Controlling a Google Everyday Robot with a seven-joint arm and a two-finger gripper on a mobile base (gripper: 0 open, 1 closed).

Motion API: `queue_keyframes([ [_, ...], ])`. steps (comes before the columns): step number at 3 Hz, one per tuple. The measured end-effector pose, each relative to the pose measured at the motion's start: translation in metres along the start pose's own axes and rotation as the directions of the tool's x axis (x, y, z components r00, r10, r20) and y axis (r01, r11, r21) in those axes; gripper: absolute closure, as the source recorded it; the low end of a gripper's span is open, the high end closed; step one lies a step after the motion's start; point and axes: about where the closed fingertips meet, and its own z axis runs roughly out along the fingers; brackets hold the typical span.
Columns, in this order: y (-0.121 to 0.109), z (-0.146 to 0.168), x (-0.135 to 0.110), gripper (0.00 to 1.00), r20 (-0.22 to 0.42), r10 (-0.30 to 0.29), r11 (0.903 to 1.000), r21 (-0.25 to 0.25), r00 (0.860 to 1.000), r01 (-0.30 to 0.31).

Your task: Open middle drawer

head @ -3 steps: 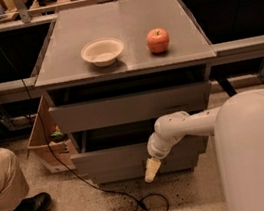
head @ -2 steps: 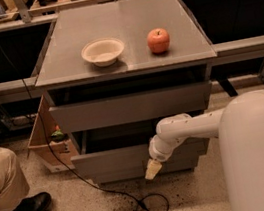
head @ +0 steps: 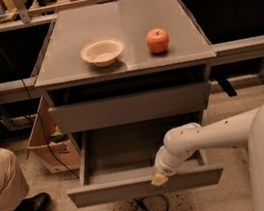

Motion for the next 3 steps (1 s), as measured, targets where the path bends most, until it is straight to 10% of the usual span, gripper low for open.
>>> queue_keyframes([
  [1, 0.017, -0.006, -0.002, 0.78, 0.000, 0.003, 0.9999, -0.013, 1.000, -0.003],
  [3, 0.042, -0.024, -0.020, 0.24, -0.028, -0.020, 0.9992, -0.034, 0.999, 0.019],
])
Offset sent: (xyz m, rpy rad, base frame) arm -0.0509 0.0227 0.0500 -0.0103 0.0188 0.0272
